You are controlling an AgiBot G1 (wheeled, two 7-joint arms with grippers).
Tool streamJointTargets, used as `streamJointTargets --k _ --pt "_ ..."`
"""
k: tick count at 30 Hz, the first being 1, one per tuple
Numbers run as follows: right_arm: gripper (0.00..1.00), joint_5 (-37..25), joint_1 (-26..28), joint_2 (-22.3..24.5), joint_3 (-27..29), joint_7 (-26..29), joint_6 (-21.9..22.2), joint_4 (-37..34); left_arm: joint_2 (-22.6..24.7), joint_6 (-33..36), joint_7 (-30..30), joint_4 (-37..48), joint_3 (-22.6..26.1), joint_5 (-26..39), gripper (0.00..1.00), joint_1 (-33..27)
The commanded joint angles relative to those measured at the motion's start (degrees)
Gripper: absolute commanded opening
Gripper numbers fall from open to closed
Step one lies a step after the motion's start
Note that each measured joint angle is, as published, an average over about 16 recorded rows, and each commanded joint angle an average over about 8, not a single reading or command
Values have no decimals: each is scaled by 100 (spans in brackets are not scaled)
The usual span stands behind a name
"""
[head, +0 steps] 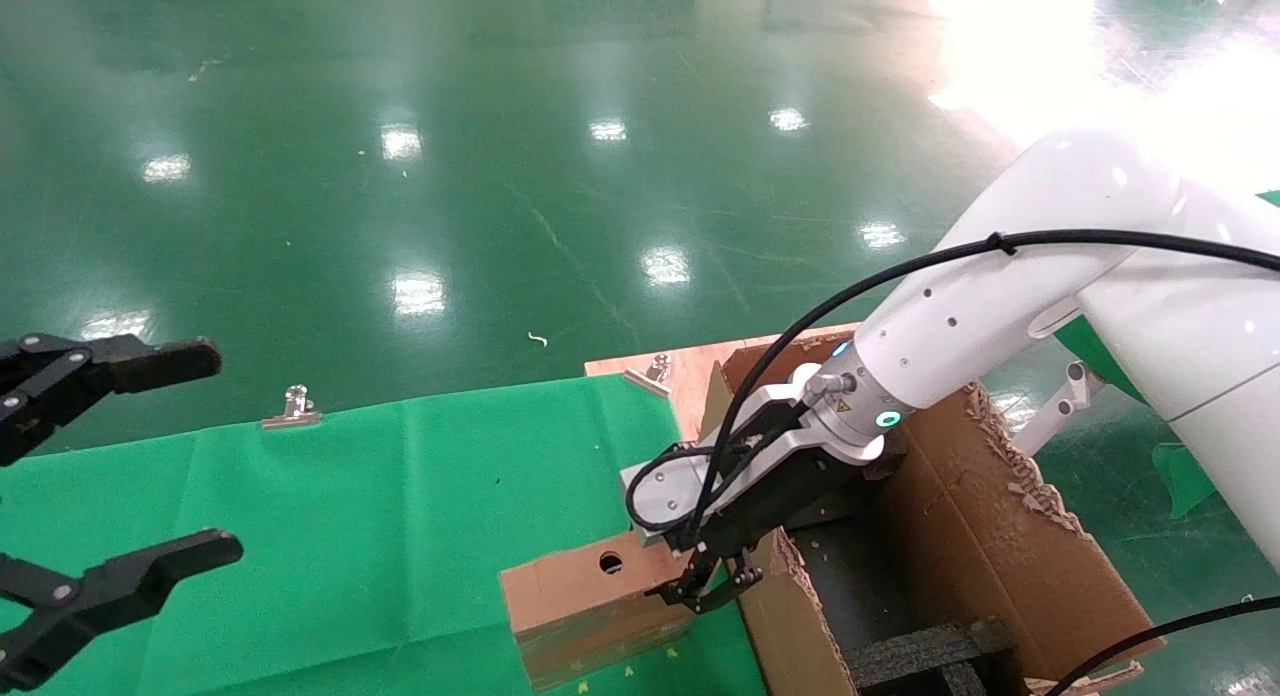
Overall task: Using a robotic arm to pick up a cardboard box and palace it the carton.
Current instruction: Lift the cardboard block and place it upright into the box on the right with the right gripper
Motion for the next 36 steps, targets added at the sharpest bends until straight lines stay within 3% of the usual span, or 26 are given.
streamJointTargets --k 1,12,21,29,36 --pt "0 20 -11 5 10 15 23 -3 0 0 0 0 0 0 100 0" --pt "0 553 1426 252 333 -248 -132 -795 0 0 0 0 0 0 100 0" --pt "0 738 2429 608 -90 -548 -170 -1342 0 0 0 0 0 0 100 0" --pt "0 649 2791 1394 -641 -358 -165 -1338 0 0 0 0 0 0 100 0" --pt "0 506 2979 2344 -1188 50 -182 -876 0 0 0 0 0 0 100 0"
